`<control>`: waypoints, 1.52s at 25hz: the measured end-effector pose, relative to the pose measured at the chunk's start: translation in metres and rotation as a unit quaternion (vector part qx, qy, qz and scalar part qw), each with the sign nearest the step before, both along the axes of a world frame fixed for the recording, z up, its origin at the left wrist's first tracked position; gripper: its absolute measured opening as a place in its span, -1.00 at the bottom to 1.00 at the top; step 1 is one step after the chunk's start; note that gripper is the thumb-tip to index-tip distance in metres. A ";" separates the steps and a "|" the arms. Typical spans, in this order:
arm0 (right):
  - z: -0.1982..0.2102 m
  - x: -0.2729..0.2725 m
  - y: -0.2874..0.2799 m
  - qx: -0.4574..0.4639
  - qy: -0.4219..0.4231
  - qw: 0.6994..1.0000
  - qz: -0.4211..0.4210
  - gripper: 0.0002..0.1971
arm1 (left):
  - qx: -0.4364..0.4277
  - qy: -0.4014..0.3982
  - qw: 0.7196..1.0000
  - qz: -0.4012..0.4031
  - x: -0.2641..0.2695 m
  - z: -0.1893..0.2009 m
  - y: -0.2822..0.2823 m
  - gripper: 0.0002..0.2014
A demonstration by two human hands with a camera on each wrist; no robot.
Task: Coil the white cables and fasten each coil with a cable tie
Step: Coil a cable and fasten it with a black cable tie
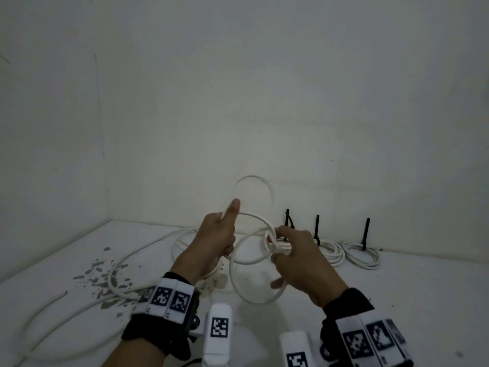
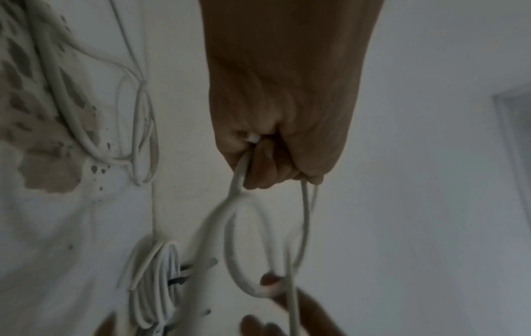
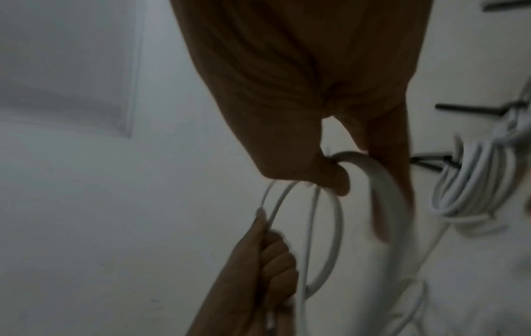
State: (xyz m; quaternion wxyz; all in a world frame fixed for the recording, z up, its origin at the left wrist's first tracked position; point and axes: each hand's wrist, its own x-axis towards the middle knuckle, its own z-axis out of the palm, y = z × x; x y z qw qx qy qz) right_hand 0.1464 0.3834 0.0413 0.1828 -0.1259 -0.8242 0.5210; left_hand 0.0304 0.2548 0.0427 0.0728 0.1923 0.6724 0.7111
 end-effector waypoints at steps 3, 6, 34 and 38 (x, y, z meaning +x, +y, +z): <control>0.010 0.006 0.024 -0.106 -0.011 0.994 -0.036 -0.80 | 0.110 -0.100 0.989 0.016 -0.019 0.005 -0.025 -0.44; 0.021 0.011 0.049 -0.302 0.051 0.946 -0.104 -0.75 | 0.210 -0.169 0.962 0.033 -0.041 0.002 -0.044 -0.49; 0.031 0.020 -0.027 0.418 0.035 0.900 0.119 -0.83 | 0.415 -0.175 0.892 -0.031 -0.040 0.010 -0.028 -0.62; 0.030 0.019 -0.041 0.423 0.096 0.893 0.120 -0.82 | 0.186 -0.084 0.978 -0.041 -0.004 0.012 -0.001 -0.60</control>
